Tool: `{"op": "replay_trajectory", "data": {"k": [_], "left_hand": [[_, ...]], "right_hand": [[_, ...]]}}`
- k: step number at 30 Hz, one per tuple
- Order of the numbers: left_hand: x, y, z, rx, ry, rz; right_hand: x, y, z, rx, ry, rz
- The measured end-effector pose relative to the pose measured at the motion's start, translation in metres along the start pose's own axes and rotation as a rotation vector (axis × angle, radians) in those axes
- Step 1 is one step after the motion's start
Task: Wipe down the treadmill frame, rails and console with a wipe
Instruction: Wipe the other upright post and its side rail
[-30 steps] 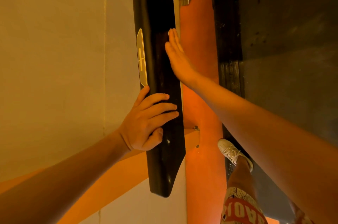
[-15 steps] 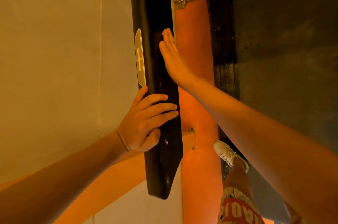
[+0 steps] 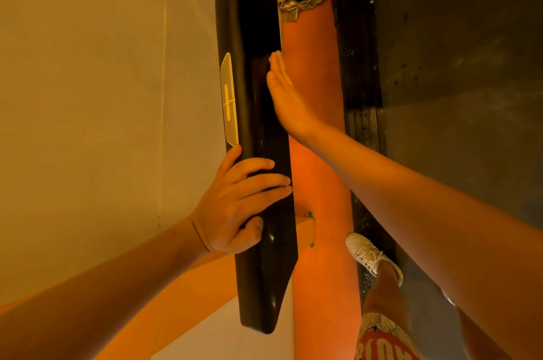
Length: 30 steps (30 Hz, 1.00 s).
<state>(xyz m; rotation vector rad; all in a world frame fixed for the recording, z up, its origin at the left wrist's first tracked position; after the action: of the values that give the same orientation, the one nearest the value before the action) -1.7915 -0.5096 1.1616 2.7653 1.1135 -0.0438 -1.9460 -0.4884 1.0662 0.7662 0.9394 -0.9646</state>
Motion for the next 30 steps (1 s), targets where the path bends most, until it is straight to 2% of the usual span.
{"op": "replay_trajectory", "data": {"k": [5, 9, 14, 18, 24, 30], "left_hand": [[-0.001, 0.002, 0.002, -0.002, 0.001, -0.004], [-0.001, 0.000, 0.000, 0.022, 0.012, 0.000], [0.001, 0.001, -0.001, 0.027, 0.007, 0.006], [-0.002, 0.002, 0.001, -0.045, 0.005, -0.040], [0.009, 0.014, 0.005, -0.169, -0.010, -0.303], [0.011, 0.024, 0.007, -0.146, 0.033, -0.488]], "right_hand": [[-0.051, 0.009, 0.026, 0.017, -0.098, -0.166], [-0.052, 0.039, 0.037, -0.058, -0.091, -0.280], [-0.007, 0.044, 0.025, -0.042, -0.066, -0.148], [-0.004, 0.031, 0.017, -0.058, -0.043, -0.110], [-0.007, 0.031, 0.015, -0.076, -0.065, -0.063], [-0.012, 0.015, 0.014, -0.079, -0.037, -0.040]]}}
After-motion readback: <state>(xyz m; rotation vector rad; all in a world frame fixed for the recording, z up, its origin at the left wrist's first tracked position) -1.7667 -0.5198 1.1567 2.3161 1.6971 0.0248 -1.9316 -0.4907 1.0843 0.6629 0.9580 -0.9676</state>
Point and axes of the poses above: each hand's wrist, its own y-axis away from the middle knuckle, its own z-axis out of the palm, x = y × z, the point moved 10 cm from there along -y, towards the middle knuckle, and after that the axes turned 11 degrees about -y, right-handed, at the moved point
